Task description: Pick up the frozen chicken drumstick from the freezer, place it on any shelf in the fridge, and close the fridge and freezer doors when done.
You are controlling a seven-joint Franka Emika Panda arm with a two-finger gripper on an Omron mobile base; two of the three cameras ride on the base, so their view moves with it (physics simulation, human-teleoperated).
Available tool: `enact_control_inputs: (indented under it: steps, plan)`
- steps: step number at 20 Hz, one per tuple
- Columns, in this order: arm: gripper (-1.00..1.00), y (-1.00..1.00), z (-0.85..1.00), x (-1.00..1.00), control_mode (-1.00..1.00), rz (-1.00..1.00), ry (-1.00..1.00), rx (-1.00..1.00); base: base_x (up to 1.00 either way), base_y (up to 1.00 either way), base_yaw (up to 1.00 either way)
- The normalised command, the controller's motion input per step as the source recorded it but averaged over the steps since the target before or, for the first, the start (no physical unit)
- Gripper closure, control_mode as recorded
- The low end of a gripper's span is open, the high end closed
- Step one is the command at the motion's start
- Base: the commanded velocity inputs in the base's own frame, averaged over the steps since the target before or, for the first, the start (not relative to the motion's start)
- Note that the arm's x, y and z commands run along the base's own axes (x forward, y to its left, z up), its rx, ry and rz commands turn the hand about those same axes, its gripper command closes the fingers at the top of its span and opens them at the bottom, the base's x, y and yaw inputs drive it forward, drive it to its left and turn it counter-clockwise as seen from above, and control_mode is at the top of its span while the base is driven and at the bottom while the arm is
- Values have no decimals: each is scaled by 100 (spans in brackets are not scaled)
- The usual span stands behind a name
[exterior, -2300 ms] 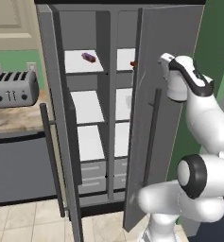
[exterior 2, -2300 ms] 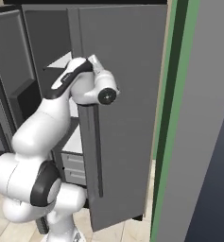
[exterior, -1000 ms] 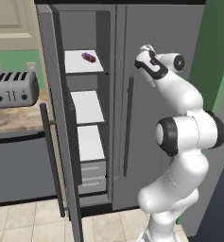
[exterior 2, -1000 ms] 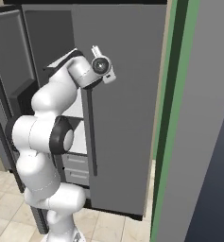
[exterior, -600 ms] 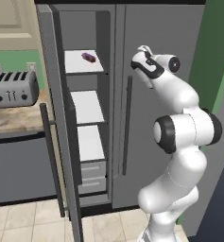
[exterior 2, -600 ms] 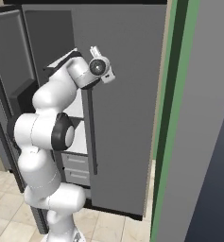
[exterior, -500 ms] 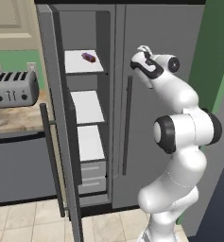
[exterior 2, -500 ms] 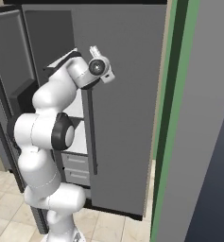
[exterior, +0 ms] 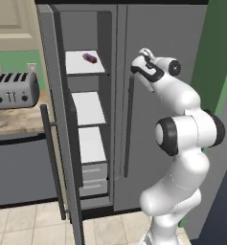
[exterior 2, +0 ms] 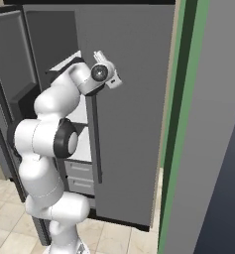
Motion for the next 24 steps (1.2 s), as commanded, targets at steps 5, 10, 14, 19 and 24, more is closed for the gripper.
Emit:
enact_control_inputs:
  steps: [5,10,14,19,24]
  plan:
    - [-100,1,-14,-49,-100,-10,2,-1,0,0,0]
    - [-100,22,0,-100,-100,-9,0,0,0,0,0]
    - [-100,17,-22,-10,-100,-1,2,-12,0,0,0]
    - [-100,28,20,-59,-100,0,8,-6,0,0,0]
    - [-100,40,72,-100,-100,0,0,-12,0,0,0]
